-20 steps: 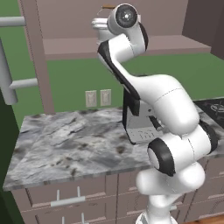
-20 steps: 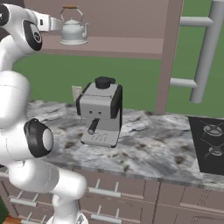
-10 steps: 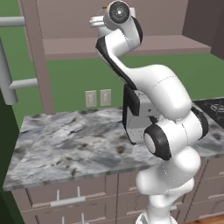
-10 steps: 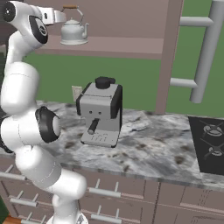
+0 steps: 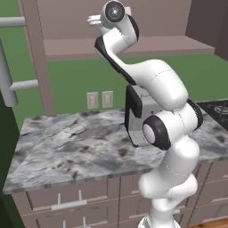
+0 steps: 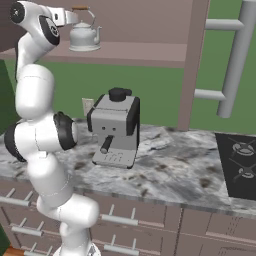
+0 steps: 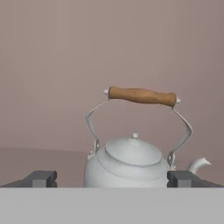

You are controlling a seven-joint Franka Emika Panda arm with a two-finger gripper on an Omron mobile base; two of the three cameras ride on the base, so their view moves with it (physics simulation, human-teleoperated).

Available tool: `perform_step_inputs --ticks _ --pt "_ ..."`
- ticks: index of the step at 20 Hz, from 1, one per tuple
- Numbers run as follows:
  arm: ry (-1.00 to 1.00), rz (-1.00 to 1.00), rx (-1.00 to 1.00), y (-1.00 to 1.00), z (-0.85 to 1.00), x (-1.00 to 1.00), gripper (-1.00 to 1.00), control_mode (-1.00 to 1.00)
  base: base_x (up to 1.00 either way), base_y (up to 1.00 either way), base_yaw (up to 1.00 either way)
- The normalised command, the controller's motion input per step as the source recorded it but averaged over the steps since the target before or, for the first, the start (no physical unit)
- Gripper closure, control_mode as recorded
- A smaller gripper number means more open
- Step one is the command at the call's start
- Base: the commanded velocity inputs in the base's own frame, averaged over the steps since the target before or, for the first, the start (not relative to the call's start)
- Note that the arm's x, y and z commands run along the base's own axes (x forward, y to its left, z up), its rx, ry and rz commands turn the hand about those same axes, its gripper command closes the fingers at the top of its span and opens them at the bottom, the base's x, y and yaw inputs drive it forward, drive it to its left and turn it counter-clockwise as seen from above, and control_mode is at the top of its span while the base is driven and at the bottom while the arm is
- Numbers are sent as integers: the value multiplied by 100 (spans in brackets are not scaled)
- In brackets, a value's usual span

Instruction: Open the cabinet, pick the kettle from the cabinet, and place it in the sink.

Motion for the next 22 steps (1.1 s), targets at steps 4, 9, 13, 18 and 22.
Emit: perform_step_inputs --ticks 4,9,13,18,22 --pt "0 0 0 7 7 36 -100 -100 0 0 0" --pt "0 0 0 15 2 29 -100 -100 0 0 0" --pt "0 0 0 11 3 31 -100 -100 0 0 0" --pt "0 0 0 4 1 34 -100 -100 0 0 0" --pt "0 0 0 3 2 31 -100 -100 0 0 0"
